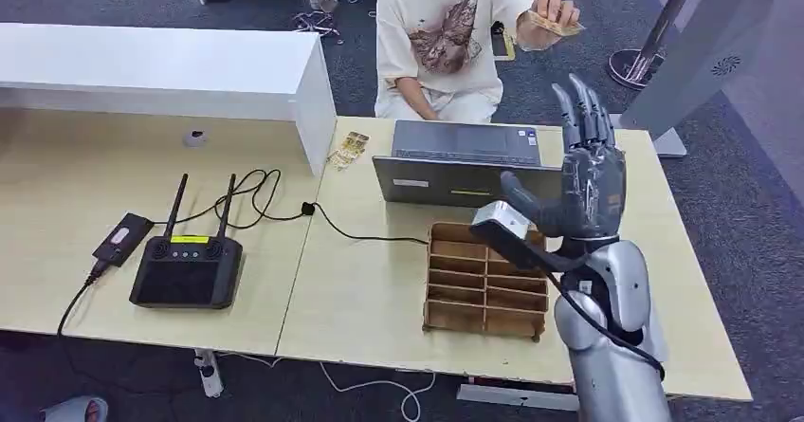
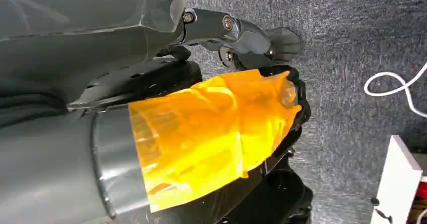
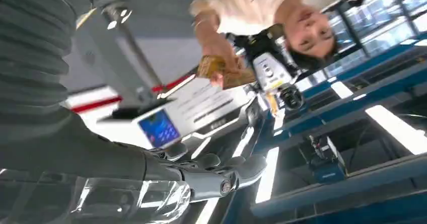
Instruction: Pass the card to the sensor for recognition and then transmit it.
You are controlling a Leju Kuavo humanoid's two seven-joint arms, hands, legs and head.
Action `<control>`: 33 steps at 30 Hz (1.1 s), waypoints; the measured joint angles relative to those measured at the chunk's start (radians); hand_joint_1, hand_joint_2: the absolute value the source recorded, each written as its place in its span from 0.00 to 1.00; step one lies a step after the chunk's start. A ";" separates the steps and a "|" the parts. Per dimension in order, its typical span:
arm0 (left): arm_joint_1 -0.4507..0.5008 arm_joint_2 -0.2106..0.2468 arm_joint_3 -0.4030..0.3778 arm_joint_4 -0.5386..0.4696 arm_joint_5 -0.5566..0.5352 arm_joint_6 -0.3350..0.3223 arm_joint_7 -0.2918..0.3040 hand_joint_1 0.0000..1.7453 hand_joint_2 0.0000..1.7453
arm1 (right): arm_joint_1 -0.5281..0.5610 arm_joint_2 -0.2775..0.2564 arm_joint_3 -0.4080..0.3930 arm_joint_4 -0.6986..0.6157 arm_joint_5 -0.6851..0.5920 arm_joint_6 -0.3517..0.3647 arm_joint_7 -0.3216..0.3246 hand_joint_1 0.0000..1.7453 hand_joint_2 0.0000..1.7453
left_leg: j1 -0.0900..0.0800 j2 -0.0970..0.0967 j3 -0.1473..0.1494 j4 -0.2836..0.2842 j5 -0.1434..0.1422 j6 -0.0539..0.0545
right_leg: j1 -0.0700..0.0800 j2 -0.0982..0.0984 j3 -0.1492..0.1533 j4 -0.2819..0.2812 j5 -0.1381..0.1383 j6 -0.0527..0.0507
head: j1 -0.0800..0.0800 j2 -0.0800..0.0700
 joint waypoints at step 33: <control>0.001 0.008 -0.040 0.000 -0.021 -0.009 0.013 0.00 0.00 | -0.263 -0.068 -0.036 0.426 0.255 -0.026 0.134 0.00 1.00 | 0.000 0.000 0.000 0.000 0.000 0.000 | 0.000 0.000 0.000 0.000 0.000 0.001 | 0.000 0.000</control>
